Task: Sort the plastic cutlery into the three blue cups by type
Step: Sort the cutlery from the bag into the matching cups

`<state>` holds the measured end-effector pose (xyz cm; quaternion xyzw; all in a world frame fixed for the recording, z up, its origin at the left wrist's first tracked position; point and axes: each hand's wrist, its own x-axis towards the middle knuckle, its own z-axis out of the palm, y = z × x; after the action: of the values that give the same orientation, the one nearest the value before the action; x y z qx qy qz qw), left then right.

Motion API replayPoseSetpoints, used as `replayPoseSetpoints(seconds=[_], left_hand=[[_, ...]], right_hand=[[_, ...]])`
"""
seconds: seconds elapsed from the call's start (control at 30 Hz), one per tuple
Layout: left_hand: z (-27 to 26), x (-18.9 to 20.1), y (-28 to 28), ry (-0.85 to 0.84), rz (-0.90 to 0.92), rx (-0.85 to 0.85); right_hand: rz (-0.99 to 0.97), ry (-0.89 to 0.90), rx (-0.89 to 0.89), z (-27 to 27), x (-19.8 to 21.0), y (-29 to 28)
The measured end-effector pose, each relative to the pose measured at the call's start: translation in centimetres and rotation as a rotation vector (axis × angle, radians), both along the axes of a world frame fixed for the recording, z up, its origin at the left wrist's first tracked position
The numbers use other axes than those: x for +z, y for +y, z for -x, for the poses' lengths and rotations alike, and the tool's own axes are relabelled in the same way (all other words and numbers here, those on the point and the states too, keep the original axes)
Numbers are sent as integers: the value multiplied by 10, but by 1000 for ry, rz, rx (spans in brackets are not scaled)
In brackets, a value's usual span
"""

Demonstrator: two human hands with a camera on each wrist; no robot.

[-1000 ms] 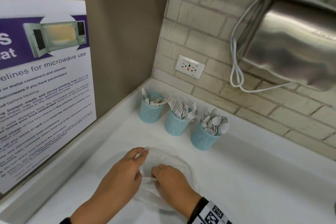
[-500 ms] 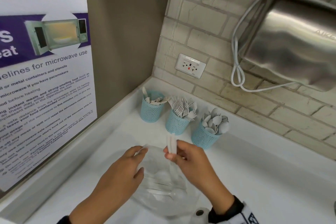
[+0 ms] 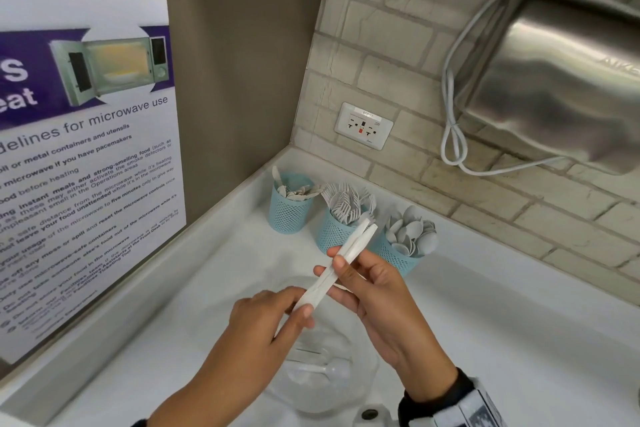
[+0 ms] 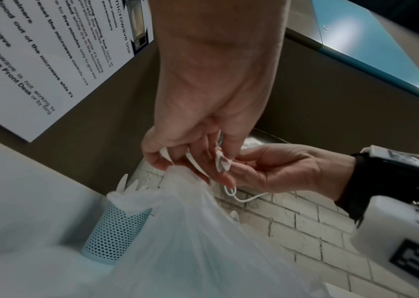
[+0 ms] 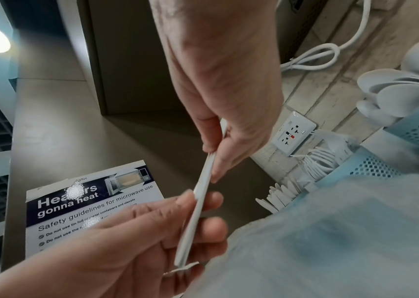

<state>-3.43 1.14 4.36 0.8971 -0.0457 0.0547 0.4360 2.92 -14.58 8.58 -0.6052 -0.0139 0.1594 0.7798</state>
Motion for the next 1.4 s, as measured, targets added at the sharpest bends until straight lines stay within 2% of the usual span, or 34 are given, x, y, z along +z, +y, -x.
replayPoseSetpoints(seconds=[0.2, 0.37, 0.5, 0.6, 0.87, 0.93, 1.07, 1.13, 1.17, 1.23, 1.3, 1.4], left_hand=[[1, 12, 3, 53, 186, 45], [0, 11, 8, 33, 264, 148], [-2, 10, 12, 30, 284, 202], [-2, 10, 10, 40, 317, 200], [-1, 14, 5, 74, 468, 133], [-2, 11, 6, 52, 449, 134], [-4, 4, 11, -5, 375, 170], [-5, 2, 12, -12, 347, 175], [-5, 2, 12, -12, 340, 172], [-5, 4, 10, -20, 351, 172], [-3, 8, 8, -23, 388, 179], [-3, 13, 7, -60, 520, 217]], right_hand=[[198, -112, -108, -4, -1, -6], [2, -93, -269, -10, 0, -15], [-63, -175, -349, -10, 4, -22], [-16, -191, -344, -7, 4, -19], [190, -262, -170, 7, -2, -1], [340, -380, -170, 5, -10, 1], [1118, -876, -282, 5, -20, -2], [1330, -1024, -287, 9, -19, 4], [1359, -1091, -235, 10, -20, 8], [1297, -1196, -49, 12, -27, 15], [1249, -1201, 101, 13, -33, 18], [1214, -1132, 127, 13, -31, 19]])
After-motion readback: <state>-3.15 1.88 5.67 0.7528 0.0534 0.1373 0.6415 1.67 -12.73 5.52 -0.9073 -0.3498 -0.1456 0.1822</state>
